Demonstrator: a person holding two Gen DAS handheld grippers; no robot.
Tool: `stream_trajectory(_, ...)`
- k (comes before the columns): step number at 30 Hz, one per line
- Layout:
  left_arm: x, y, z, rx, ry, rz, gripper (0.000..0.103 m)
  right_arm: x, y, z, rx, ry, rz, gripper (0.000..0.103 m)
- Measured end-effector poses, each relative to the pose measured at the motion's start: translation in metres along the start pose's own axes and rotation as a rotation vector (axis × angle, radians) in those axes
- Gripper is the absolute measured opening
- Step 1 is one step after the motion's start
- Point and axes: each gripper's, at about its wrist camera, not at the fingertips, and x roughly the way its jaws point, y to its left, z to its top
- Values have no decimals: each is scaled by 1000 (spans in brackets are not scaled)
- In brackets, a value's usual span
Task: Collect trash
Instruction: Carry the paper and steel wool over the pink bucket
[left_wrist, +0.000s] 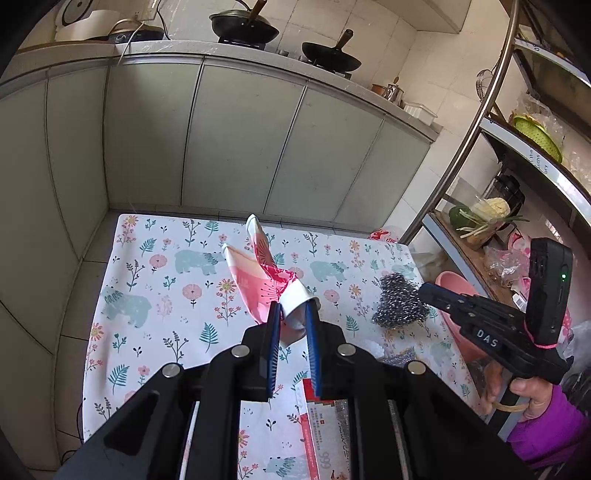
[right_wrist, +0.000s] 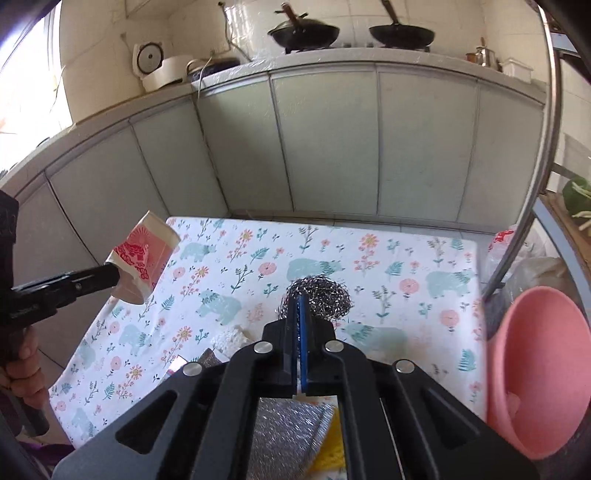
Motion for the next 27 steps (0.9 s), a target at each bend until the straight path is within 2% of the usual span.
stream_trajectory(12,-9,-42,7,83,-27,-54,13,-91,-42,-2,66,-135,-125,1)
stream_trajectory(19,-4,-95,12,153,-25,-126,13,-131,-85,-12,125,-191,-238,1)
stream_trajectory(27,14,-171,16,237,-2,-222,13,-145,-131,-34,182,-188,-318,1)
